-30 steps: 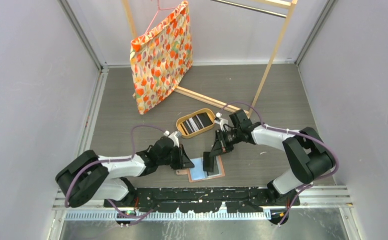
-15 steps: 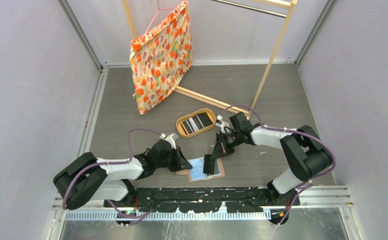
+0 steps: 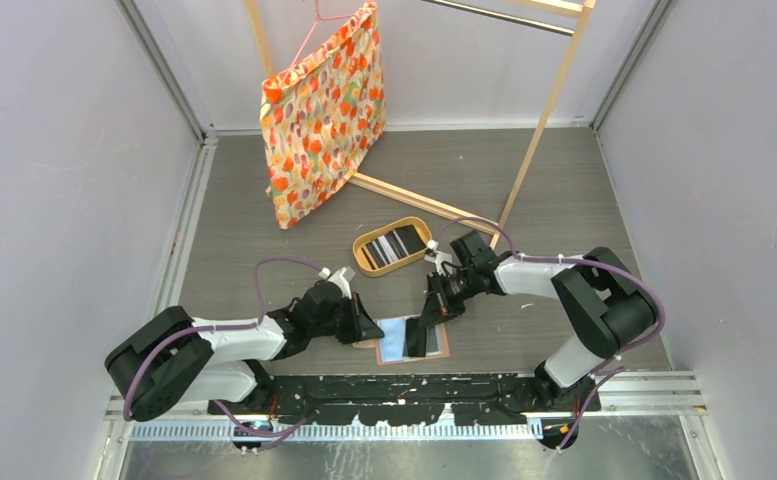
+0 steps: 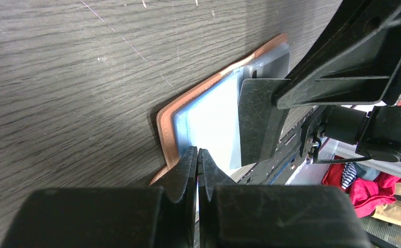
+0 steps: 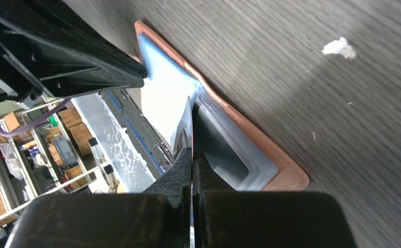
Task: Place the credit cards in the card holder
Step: Insert the credit card into the card holder.
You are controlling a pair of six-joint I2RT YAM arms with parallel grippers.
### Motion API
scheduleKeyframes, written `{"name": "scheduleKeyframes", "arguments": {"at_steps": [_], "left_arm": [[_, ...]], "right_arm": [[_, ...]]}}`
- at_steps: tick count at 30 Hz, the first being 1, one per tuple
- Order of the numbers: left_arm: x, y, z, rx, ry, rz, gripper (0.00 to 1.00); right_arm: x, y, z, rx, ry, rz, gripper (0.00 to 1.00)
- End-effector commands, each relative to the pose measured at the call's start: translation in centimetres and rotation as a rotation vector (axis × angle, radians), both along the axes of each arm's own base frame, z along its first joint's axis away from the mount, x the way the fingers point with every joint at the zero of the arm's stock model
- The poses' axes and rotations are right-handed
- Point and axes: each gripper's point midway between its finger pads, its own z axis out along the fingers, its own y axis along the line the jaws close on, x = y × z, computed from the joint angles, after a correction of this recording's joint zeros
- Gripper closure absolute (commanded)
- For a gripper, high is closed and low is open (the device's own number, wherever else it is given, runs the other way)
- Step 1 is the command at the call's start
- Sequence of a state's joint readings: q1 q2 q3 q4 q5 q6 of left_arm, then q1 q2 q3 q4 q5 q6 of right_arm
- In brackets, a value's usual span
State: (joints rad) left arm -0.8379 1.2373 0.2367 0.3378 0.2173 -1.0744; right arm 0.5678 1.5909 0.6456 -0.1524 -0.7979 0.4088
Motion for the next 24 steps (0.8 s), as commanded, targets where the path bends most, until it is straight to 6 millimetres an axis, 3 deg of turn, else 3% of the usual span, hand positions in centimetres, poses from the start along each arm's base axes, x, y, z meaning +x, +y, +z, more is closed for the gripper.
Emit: {"name": "scheduleKeyframes", "arguments": {"at_steps": [1,9,19,24], "left_arm": [[-0.4,0.4,-0.8,0.021,0.003,-0.007,0.98],[-0.5,0.3,-0.3,0.004,-0.008,-0.017,0.98],[-0.2,-0.1,2.0,-0.047,-0.072,-0.034,0.96],[-0.4,0.3,1.6,-0.026,-0.068,-0.034,0.96]], "right_arm": [[1.1,0.8,-0.3,-0.011,0.002,-0.018,0.99],[1.7,1.8,-0.6,-0.008,0.035,-0.014,0.99],[1.1,3.4,-1.1,-0.023,0.06,0.065,0.95],[0.4,2.8,-1.1,-0.045,0.071,0.111,0.96]]}}
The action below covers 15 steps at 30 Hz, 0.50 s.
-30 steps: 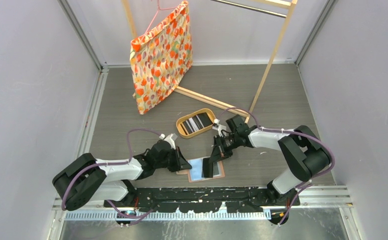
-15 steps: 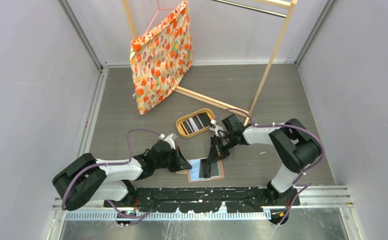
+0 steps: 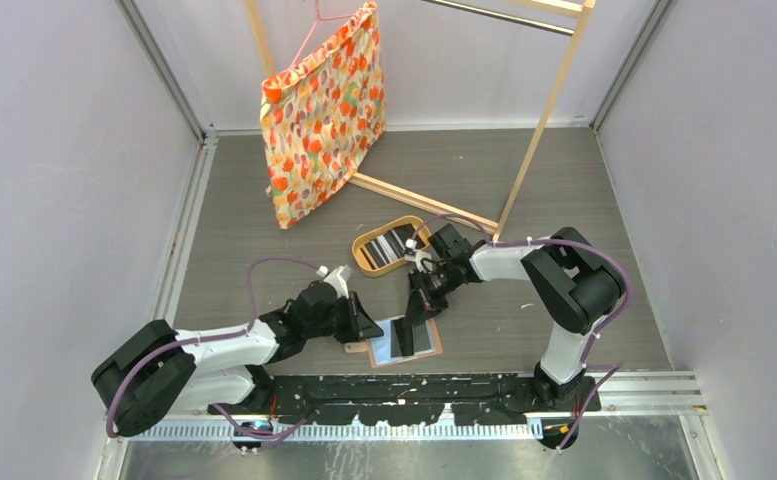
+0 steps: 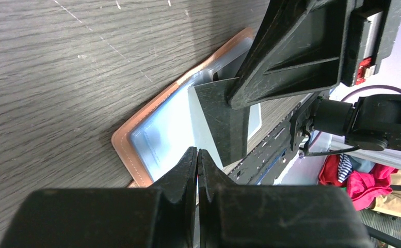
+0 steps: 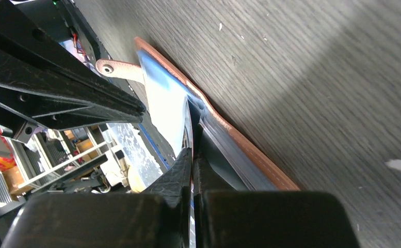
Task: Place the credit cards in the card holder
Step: Insert the credit card into the card holder.
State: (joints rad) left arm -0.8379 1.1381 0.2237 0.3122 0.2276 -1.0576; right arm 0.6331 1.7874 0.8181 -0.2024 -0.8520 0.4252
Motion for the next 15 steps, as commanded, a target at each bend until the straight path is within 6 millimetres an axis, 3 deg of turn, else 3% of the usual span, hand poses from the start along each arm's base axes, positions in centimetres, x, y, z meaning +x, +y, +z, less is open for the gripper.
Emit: {"name": "scheduleKeyframes", "arguments": {"at_steps": [1,15], "left_arm": [[-0.3,0.4,-0.2,0.022,-0.02,-0.017,0.96],[-0.6,2.6,-1.8,0.138,0.014,0.03,0.98]], "right_arm": [[-0.1,-0.5,-0.4,-0.036,-0.033,0.044,0.96],[-0.5,0.2,-0.4,-0.028,-0.021,0.087,0.95]]}}
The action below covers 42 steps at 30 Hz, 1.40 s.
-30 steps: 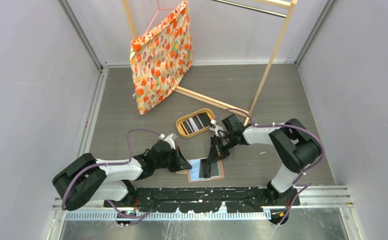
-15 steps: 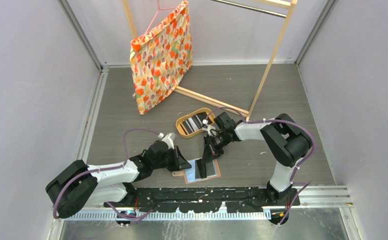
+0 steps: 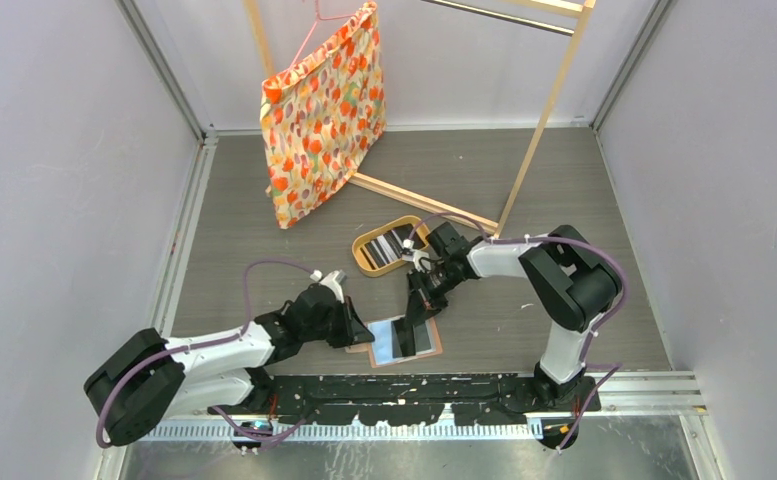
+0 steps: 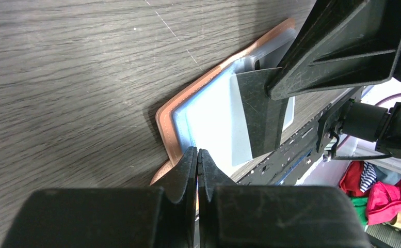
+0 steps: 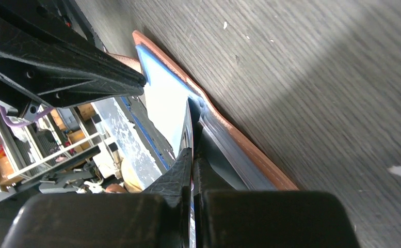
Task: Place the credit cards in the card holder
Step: Insert the credit card into the card holder.
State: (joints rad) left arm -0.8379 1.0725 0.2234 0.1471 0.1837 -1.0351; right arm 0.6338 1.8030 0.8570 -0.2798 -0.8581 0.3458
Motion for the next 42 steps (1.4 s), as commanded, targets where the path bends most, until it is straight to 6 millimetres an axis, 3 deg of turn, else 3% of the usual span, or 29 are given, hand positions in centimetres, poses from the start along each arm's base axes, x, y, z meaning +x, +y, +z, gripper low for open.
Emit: {"name": "scheduleKeyframes", "arguments": {"at_steps": [1,12,21,28,35,42], "left_arm": [[0.1,0.6,-0.5,0.039,-0.014,0.007,0.98],[-0.2,0.2,-1.0,0.037,0.009,-0.017,0.98],[-0.1,0.5,1.2,0.004,-0.052,-0.013,0.96],[-0.1,0.5,2.5,-0.041,-0.086,-0.008,0.95],[0.1,-2.1,6.8,-0.234,-0.132,-0.029,0.91],[-1.0,-4.5,10.9,-0.292,-0.268,-0.002,0.84]], "right_arm": [[-0.4,0.6,-0.4,-0.021,-0.008,0.042,0.95],[-0.4,2.9,-1.1,-0.034,0.01,0.1,0.86],[-0.2,2.1,0.5,-0.042,-0.08,0.172,0.61],[0.0,1.5,1.1,-0.056,-0.138,0.21,0.54],[0.0,1.6,1.2,-0.059,-0.118,0.193,0.51],[-0.1,2.0,1.0,-0.061,-0.075,0.16,0.52]]}}
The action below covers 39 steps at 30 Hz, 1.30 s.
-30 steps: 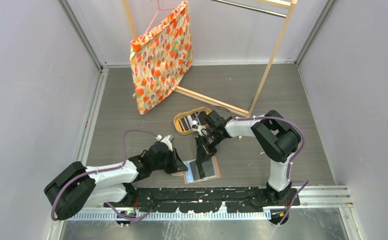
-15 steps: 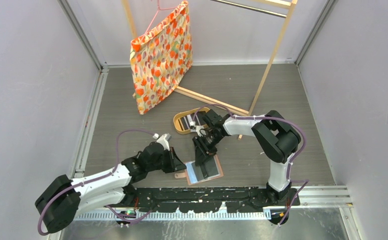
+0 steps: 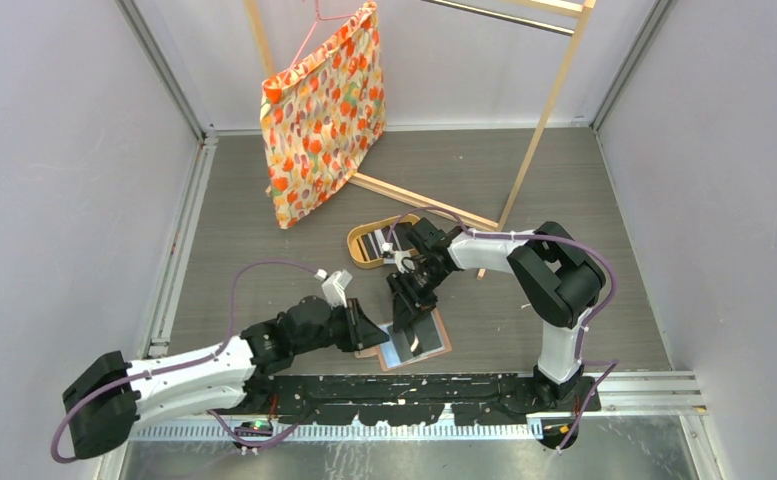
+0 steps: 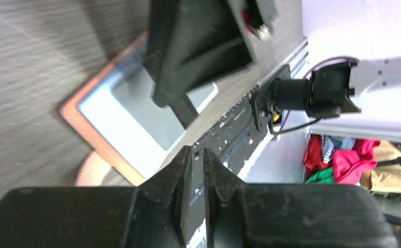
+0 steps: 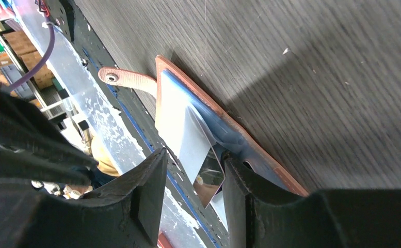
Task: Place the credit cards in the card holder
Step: Insert the credit card into the card holder.
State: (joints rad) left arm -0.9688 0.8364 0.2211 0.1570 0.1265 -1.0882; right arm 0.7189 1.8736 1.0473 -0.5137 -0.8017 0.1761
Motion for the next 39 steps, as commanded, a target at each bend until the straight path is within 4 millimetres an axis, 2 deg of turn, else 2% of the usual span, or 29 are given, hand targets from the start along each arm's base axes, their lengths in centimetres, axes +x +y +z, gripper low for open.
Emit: {"name": "scheduleKeyframes", "arguments": {"at_steps": [1,5,7,10,14,22,27,39], "left_arm": [[0.1,-2.4,5.1,-0.098,-0.144,0.055,0.83],[-1.0,-4.5,5.6,-0.03,-0.226,0.081,0.82],[-1.1,-5.8,5.2,0.029,-0.242,0.105,0.81],[-0.7,-7.4,3.7,0.147,-0.224,0.144,0.82],[-0.1,-8.3,0.7,0.3,-0.188,0.186,0.84],[0.7,-10.4,-1.7,0.379,-0.186,0.21,0.84],[1.0,-10.7,-2.7,0.412,-0.185,0.228,0.84],[0.5,-8.8,-4.6,0.466,-0.117,0.266,0.84]], "right_arm": [[0.5,0.6,0.6,0.002,-0.008,-0.021,0.52],[0.5,0.7,0.4,0.002,0.001,-0.026,0.53],[0.5,0.6,0.3,-0.001,0.001,-0.026,0.52],[0.5,0.6,0.2,-0.005,0.002,-0.026,0.52],[0.4,0.5,0.1,-0.011,0.005,-0.027,0.52],[0.5,0.5,0.0,-0.015,0.002,-0.026,0.53],[0.6,0.3,-0.3,-0.029,-0.003,-0.027,0.52],[0.5,0.1,-0.4,-0.038,-0.006,-0.016,0.52]]}}
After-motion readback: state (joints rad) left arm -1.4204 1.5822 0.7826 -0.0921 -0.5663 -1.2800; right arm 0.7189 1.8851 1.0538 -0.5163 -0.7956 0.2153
